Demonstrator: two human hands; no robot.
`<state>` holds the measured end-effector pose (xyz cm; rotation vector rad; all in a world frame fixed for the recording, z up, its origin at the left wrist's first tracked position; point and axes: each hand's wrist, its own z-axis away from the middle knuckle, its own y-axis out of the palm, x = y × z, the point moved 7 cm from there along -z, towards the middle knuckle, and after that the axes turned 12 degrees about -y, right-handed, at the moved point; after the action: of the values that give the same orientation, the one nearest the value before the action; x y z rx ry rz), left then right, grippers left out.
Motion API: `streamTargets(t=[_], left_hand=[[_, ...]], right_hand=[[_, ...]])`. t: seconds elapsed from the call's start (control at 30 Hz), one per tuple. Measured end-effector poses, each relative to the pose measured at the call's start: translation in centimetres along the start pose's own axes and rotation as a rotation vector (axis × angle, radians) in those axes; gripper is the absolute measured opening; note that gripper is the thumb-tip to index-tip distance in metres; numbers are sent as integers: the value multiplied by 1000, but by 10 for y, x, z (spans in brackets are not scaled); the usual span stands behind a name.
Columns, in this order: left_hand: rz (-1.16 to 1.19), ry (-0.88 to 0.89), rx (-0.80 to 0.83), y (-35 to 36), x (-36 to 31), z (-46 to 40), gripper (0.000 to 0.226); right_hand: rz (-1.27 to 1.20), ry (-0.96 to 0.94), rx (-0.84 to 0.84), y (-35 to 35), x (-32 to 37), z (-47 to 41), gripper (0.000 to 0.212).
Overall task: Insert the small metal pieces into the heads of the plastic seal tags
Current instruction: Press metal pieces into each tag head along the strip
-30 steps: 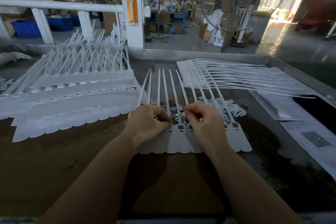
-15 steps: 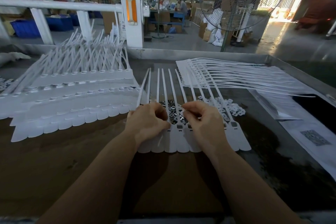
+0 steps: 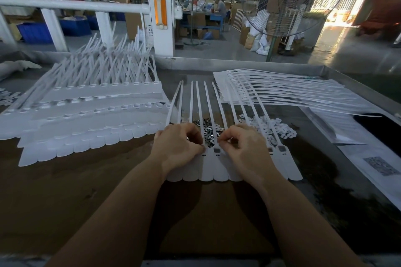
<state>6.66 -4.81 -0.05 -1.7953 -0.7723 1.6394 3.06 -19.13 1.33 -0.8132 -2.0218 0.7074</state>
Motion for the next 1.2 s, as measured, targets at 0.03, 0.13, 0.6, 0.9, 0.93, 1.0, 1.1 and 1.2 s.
streamTargets(t=[0.03,0.13,0.6,0.9,0.93,1.0,1.1,1.2], left_hand=[[-3,2,-1,0,0,0,22],[-3,6,-13,0,0,0,23],[-13,31,-14,1,0,1,22],[-9,52,-37,1,0,0,22],[-12,53,-37,1,0,0,22],[-14,55,-35,2,-1,0,22],[-16,54,-37,1,-1,0,22],[-25,52,-37,1,-1,1,22]], right_hand=[[6,-3,8,0,0,0,10],[-73,-7,-13,0,0,1,10],[-367,53,-119,-4,-5,1,13],[-237,22,-3,1,-1,1,12],[-226,23,16,2,0,1,12],[-219,22,36,3,1,2,12],[-171,31,68,5,1,2,12],[-111,40,106,7,-1,3,12]])
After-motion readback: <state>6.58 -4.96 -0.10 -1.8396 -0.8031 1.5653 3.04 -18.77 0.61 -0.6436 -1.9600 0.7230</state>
